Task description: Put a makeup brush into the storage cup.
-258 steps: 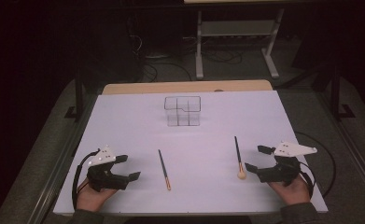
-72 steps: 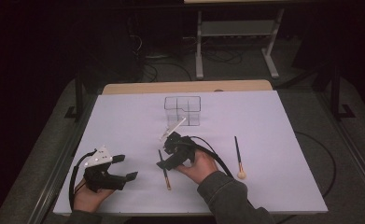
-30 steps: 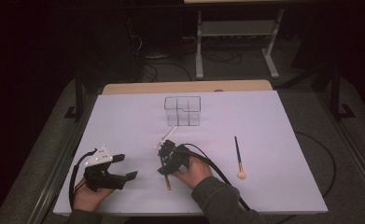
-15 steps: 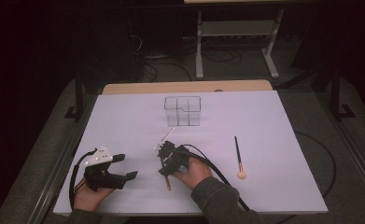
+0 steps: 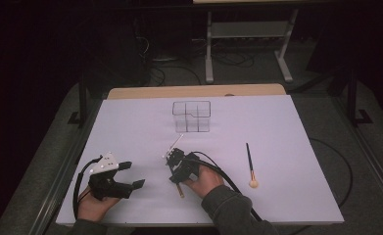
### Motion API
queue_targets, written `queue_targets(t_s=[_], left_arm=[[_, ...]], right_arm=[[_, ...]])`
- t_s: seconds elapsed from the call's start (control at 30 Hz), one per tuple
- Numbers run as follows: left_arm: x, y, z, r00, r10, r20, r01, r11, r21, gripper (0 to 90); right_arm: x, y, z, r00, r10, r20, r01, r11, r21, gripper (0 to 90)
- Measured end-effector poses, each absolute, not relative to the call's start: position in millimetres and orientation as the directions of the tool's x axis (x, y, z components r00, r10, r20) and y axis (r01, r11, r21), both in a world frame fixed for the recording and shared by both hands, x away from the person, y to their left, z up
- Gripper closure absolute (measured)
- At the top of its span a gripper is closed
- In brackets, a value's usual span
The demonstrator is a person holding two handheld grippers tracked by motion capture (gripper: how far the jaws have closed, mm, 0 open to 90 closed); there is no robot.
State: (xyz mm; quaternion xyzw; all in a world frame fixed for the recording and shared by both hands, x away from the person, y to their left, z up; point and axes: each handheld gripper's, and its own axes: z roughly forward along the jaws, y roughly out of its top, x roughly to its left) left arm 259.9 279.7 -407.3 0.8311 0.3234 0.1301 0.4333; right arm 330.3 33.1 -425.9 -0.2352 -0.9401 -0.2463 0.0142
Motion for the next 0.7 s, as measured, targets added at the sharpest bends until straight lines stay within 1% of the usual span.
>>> queue_targets(t_s=[0.23,0.53,0.7], left_arm=[[260.2,279.4,-407.7,0.757,0.650,-0.063,0.426,-0.418,0.803,17.3],[260.0,279.1,-407.3,0.759,0.648,-0.060,0.423,-0.421,0.802,17.3],[260.3,279.6,-407.9,0.757,0.650,-0.063,0.426,-0.419,0.802,17.3]], right_arm=[[331.1,29.9,-425.5,-0.892,0.436,0.119,0.440,0.780,0.444,73.8],[330.3,31.0,-425.8,-0.900,0.430,0.077,0.417,0.794,0.442,80.9],[330.0,31.1,-425.9,-0.903,0.424,0.071,0.410,0.798,0.442,81.4]])
